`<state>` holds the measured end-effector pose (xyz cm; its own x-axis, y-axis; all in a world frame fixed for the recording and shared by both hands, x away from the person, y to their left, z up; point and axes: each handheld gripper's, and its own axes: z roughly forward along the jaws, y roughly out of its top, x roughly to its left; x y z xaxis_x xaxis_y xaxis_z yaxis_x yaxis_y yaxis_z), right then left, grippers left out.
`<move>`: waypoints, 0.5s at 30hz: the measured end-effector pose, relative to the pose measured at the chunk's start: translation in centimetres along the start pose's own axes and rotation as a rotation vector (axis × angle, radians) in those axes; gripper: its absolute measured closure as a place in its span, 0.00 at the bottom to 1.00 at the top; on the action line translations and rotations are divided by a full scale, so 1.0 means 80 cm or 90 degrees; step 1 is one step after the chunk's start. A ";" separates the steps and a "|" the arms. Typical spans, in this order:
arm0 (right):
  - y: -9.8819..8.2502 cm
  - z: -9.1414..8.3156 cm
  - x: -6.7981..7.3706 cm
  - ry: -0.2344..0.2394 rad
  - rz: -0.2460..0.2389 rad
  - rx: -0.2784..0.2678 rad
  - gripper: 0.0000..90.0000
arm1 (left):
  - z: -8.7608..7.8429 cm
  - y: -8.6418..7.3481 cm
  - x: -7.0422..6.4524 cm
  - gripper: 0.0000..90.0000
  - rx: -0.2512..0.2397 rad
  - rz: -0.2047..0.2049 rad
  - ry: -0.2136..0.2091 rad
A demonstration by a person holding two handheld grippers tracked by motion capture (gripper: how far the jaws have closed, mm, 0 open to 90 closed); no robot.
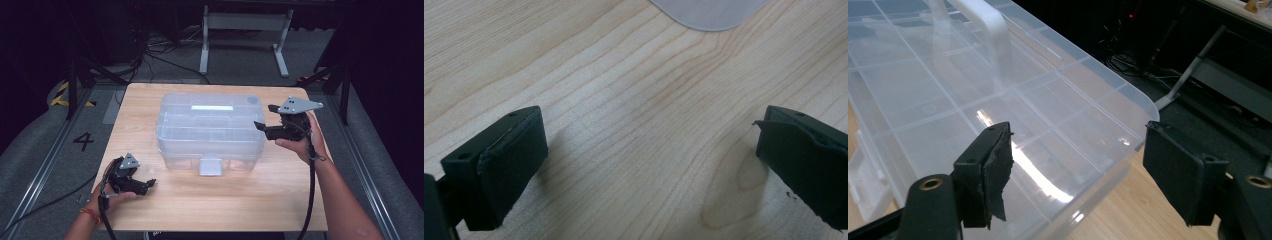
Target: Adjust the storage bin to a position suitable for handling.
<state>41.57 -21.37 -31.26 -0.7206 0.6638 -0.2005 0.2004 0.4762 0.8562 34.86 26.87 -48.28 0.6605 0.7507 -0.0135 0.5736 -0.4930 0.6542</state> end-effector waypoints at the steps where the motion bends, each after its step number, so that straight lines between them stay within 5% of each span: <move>1: 0.002 0.002 0.001 0.003 -0.001 0.000 0.33 | 0.000 0.000 0.000 0.01 0.000 0.000 0.000; 15: 0.029 0.033 0.010 0.031 -0.014 -0.002 0.36 | 0.000 0.000 0.000 0.01 0.000 0.000 0.000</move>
<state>43.20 -18.27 -30.69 -0.7559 0.6245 -0.1964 0.1816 0.4883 0.8536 34.86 26.87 -48.28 0.6608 0.7504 -0.0138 0.5736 -0.4932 0.6540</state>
